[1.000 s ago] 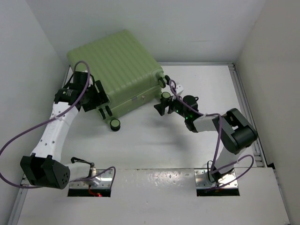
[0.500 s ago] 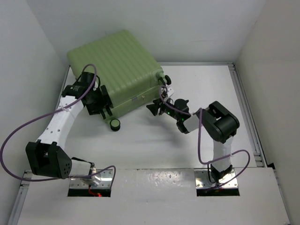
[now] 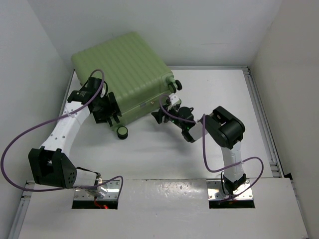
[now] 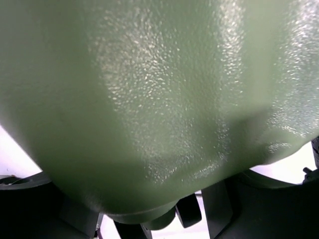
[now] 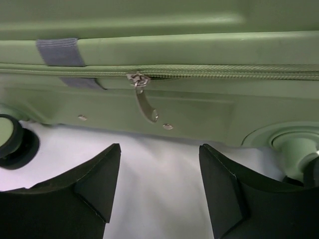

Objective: Pack the luggage

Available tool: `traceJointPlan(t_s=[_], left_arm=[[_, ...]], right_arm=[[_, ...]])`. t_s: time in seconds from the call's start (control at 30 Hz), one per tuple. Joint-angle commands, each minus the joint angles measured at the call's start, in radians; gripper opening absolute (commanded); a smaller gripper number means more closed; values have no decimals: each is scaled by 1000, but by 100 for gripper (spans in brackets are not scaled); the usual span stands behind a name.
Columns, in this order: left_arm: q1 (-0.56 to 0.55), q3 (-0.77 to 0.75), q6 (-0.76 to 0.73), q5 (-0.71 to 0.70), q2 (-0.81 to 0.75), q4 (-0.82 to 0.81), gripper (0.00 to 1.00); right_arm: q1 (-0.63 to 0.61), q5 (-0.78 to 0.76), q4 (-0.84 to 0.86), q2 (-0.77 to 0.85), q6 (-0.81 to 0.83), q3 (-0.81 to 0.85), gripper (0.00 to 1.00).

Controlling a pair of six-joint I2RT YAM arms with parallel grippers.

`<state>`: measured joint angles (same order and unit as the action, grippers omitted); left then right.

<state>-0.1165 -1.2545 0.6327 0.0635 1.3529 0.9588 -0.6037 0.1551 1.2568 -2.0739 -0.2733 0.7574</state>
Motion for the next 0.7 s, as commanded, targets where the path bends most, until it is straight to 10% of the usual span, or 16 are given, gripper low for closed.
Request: traceJointPlan(t_s=[0.0, 0.2, 0.67], left_arm=[[5, 20, 19, -57, 31, -69, 72], [5, 20, 19, -67, 31, -69, 71], [5, 29, 19, -105, 49, -69, 32]], right_arm=[[-11, -48, 283, -14, 43, 42, 64], [-11, -63, 282, -26, 40, 77, 61], [-28, -46, 299, -35, 39, 115, 31]])
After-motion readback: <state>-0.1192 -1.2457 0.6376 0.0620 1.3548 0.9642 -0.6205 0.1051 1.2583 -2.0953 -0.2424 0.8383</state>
